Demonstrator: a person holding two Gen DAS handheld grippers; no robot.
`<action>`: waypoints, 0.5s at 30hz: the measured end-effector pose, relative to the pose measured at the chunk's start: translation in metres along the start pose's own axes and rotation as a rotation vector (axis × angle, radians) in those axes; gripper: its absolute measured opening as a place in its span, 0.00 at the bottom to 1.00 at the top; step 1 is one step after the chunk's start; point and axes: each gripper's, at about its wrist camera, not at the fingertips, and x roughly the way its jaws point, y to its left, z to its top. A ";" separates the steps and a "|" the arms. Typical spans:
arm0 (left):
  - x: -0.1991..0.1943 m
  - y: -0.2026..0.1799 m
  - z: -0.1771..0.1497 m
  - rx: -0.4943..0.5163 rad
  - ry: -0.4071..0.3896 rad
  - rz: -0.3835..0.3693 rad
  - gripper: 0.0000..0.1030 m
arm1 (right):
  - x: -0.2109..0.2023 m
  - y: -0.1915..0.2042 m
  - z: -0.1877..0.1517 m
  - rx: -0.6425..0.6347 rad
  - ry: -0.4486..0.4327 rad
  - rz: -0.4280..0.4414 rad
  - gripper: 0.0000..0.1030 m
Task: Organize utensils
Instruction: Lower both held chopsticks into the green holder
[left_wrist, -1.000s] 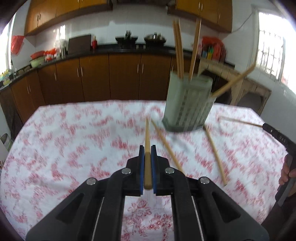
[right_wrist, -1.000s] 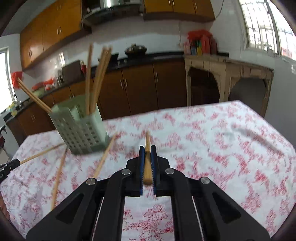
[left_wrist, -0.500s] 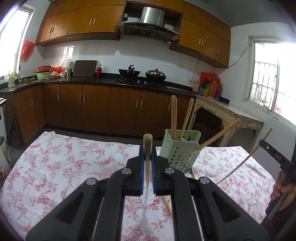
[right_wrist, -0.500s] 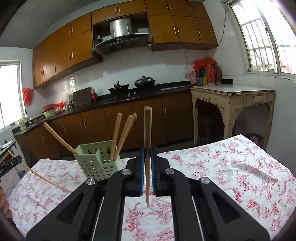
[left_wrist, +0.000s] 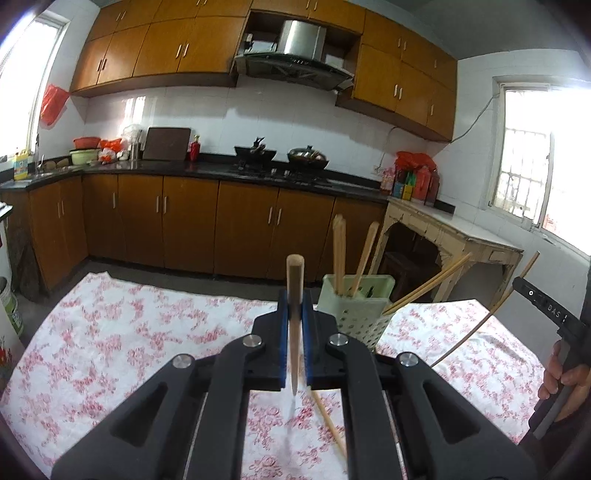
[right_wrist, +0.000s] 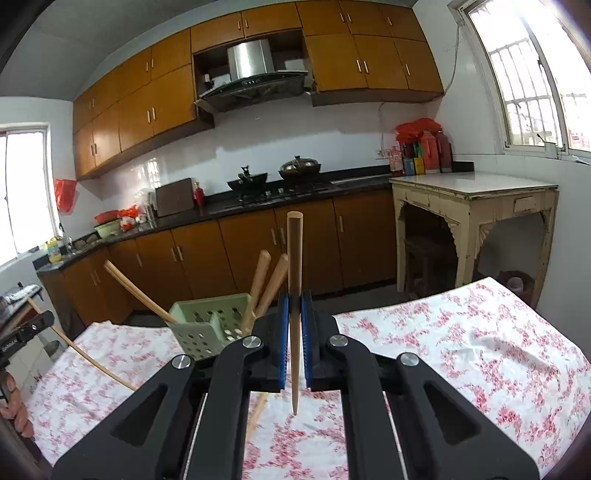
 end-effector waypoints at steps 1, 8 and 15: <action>-0.002 -0.002 0.005 0.002 -0.006 -0.008 0.07 | -0.003 0.002 0.006 0.005 -0.003 0.016 0.07; -0.015 -0.027 0.041 0.005 -0.047 -0.095 0.07 | -0.016 0.022 0.036 0.006 -0.032 0.107 0.07; -0.009 -0.071 0.079 0.048 -0.121 -0.131 0.07 | -0.009 0.046 0.065 -0.025 -0.108 0.140 0.07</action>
